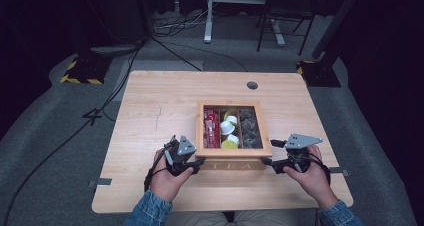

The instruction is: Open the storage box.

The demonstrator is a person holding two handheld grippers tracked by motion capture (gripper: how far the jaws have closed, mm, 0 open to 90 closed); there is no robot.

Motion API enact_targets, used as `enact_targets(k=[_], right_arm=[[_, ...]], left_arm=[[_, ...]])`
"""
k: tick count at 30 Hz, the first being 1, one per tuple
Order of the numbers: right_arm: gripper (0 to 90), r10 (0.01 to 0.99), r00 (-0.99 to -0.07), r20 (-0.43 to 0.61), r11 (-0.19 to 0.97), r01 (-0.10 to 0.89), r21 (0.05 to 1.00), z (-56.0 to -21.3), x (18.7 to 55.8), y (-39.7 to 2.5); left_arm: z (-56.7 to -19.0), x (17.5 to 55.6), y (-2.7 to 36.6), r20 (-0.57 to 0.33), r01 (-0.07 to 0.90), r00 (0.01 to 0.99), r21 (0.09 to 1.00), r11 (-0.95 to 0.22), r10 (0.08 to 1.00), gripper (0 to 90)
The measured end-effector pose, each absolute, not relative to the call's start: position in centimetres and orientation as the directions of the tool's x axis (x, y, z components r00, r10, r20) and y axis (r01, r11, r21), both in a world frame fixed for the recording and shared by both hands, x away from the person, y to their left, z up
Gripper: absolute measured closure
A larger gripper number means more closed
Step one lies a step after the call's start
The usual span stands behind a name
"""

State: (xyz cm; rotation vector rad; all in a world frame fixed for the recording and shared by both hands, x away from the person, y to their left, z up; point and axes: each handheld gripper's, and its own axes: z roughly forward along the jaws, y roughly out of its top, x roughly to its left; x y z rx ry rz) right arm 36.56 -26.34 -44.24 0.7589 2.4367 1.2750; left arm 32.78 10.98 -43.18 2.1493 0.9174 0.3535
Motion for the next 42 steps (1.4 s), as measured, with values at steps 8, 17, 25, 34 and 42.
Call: enact_targets(k=[8,17,25,34,42], right_arm=[[26.6,0.549,-0.834,-0.065,0.504,0.268,0.821,-43.8,36.6,-25.9],[21.5,0.557,-0.827,-0.071,0.495,0.262,0.829,-43.7,37.0,-25.6],[21.6,0.558,-0.821,-0.121,0.487,0.206,0.849,-42.3,37.2,-25.5],[27.2,0.554,-0.814,-0.176,0.490,0.149,0.859,-39.8,37.4,-25.4],[28.9,0.557,-0.814,-0.166,0.465,0.140,0.874,-37.5,38.8,-25.3]], left_arm=[[-43.3,32.8,11.1,-0.064,0.502,0.700,0.752,-0.427,0.712,53.2],[-43.2,32.5,10.9,-0.004,0.449,0.681,0.792,-0.414,0.732,52.6],[-42.6,32.5,11.3,-0.011,0.416,0.668,0.835,-0.361,0.744,48.9],[-42.1,32.8,13.8,-0.015,0.452,0.631,0.820,-0.351,0.776,45.3],[-42.8,33.7,15.7,0.003,0.489,0.600,0.790,-0.370,0.800,39.2]])
